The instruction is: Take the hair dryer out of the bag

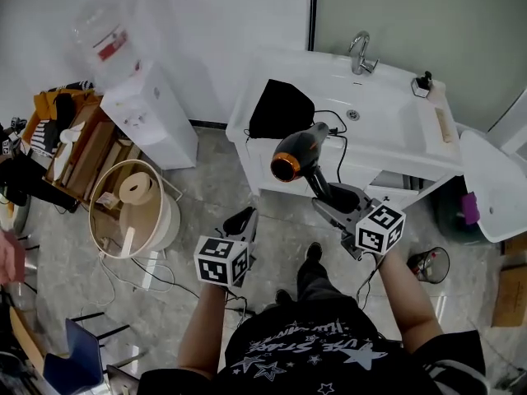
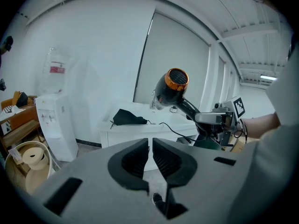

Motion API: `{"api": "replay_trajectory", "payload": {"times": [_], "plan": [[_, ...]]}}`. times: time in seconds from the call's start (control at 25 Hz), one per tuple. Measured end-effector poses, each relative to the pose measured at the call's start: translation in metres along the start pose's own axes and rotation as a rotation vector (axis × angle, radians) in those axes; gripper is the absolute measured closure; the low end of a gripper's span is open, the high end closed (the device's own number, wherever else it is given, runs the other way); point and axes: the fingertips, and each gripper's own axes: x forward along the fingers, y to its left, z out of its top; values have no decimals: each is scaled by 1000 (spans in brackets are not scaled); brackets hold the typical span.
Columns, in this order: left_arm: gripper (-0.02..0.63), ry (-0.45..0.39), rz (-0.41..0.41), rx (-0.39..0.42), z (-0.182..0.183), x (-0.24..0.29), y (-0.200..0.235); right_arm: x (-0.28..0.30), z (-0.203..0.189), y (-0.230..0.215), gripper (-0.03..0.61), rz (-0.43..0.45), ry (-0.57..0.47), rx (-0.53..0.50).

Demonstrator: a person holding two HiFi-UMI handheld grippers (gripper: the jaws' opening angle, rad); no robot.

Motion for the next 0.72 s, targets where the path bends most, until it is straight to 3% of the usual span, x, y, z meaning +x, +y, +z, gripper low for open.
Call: {"api": "replay_trajectory", "payload": {"times": [0.72], "plan": [[577, 9, -17, 17, -22, -17, -18, -21, -28, 32, 385, -23, 8, -8]]}}
